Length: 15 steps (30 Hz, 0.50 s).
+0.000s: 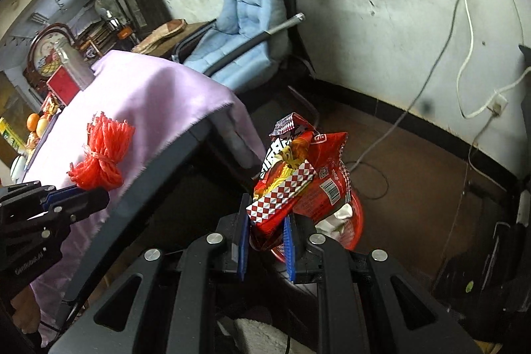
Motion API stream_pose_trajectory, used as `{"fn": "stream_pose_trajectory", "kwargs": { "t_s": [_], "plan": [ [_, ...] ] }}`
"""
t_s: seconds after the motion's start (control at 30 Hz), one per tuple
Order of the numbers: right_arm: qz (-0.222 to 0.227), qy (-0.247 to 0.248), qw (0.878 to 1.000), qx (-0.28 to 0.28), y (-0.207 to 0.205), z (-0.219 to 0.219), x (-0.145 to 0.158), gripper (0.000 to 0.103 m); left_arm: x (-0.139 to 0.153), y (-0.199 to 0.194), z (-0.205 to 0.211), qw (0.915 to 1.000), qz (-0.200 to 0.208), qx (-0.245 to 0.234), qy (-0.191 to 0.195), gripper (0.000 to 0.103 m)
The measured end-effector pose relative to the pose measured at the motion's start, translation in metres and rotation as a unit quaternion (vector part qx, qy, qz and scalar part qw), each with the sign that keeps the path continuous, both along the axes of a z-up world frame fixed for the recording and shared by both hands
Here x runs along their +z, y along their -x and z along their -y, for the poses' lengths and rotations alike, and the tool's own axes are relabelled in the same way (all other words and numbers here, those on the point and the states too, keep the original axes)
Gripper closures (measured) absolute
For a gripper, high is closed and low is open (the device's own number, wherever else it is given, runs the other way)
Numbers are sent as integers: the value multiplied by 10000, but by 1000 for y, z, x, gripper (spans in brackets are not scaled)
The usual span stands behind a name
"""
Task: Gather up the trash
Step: 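Carry the red tassels and chip bag in both tools over the red wastebasket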
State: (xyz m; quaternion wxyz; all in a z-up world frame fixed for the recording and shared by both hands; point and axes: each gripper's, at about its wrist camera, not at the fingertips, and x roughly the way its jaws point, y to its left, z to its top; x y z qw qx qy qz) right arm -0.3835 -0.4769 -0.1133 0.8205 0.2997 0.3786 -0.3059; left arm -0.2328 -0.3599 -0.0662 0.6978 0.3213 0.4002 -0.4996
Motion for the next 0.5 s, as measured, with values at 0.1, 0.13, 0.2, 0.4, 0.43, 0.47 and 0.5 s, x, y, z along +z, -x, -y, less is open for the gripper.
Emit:
{"fn": "stream_pose_trajectory", "kwargs": {
  "t_s": [0.1,0.13,0.2,0.4,0.43,0.47,0.5],
  "plan": [
    [-84,-134,9999,-66,6,5,-15,85,-13,10,13,9997,-14,-172,-163,87],
    [-114,-186,9997,-94,7,8,-20,85,-19,13,18,9994,-28,-239,-230,87],
    [-164,-279,9994,-154,10,13,-31,85,-31,19,26,9988,-66,-342,-345,87],
    [-451,-586,9966,-369,20,32,-68,85,-73,24,54,9956,-316,-550,-686,87],
    [-483,-632,9961,-392,22,35,-74,85,-82,23,60,9948,-366,-563,-772,87],
    [-516,-670,9955,-416,23,37,-79,85,-91,23,65,9937,-418,-587,-858,87],
    [-556,-706,9950,-437,23,39,-85,85,-101,22,70,9924,-490,-611,-947,87]
  ]
}}
